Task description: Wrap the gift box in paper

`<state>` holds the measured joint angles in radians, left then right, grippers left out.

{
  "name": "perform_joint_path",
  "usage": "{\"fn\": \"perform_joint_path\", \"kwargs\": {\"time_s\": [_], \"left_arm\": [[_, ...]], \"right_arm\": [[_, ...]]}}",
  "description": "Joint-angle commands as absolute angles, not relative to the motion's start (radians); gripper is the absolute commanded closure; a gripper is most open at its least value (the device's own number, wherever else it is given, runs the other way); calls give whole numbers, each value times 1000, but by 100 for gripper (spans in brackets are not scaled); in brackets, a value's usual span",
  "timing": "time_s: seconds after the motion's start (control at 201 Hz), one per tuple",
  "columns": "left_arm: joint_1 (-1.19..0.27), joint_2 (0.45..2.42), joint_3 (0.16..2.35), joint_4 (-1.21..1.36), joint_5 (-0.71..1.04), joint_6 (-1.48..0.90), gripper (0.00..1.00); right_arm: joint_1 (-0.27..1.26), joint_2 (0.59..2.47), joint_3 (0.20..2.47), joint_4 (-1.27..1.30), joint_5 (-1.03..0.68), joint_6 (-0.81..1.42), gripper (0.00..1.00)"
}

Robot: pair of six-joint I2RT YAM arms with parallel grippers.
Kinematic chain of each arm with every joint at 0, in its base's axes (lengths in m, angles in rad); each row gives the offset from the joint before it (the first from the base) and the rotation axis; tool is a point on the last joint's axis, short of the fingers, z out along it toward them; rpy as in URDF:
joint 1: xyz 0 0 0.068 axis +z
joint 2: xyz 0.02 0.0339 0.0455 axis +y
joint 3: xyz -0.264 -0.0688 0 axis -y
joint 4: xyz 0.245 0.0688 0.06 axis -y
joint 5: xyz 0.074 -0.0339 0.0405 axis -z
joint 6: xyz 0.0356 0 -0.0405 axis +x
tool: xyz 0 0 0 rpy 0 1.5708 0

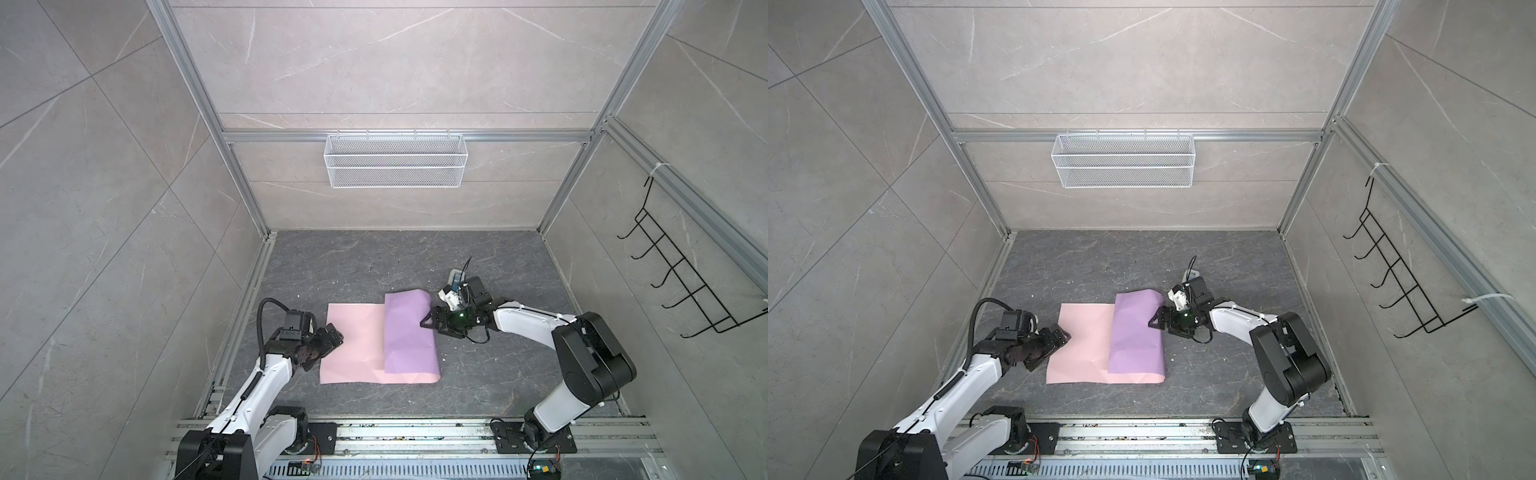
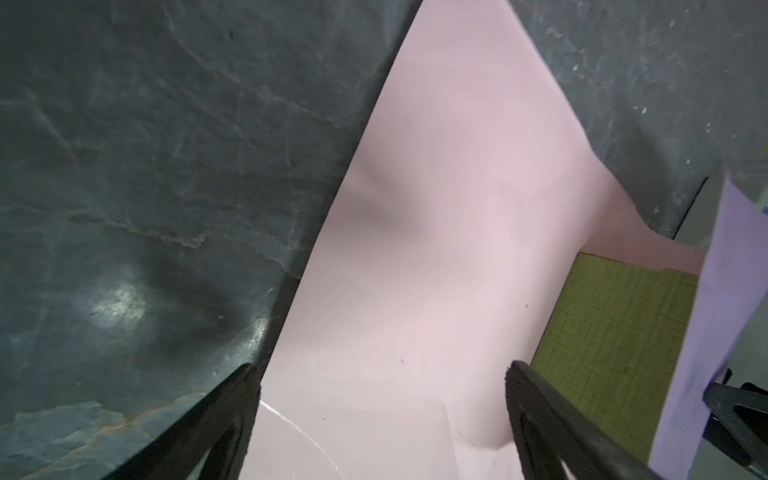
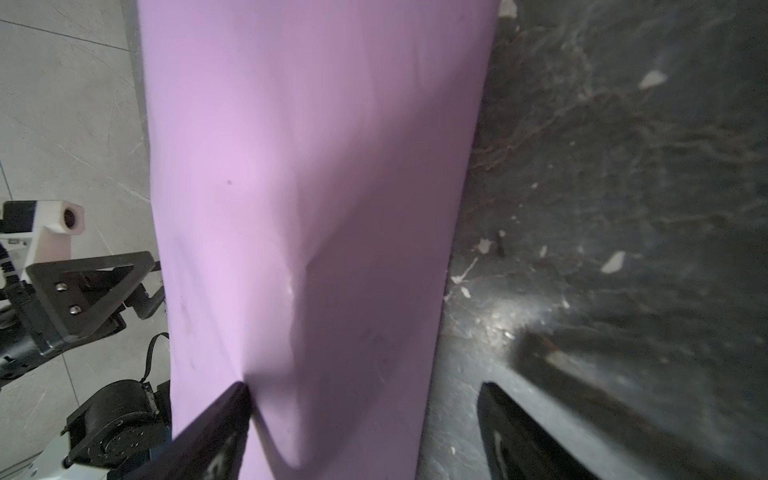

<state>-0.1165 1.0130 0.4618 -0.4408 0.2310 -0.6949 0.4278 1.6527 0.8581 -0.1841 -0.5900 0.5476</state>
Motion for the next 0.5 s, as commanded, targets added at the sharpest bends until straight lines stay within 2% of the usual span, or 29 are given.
{"fn": "perform_joint_path", "kwargs": {"time_s": [0.0, 0.269, 0.498], "left_arm": [[-111, 1023, 448, -446, 245, -723, 5], [-114, 1024, 419, -429, 254, -745, 3], [-112, 1119, 424, -308, 494, -757, 11]], "right_arm": [[431, 1698, 812, -301, -388, 557, 14], [431, 1696, 817, -302, -393, 555, 14], [432, 1700, 819, -299, -397, 555, 14]]}}
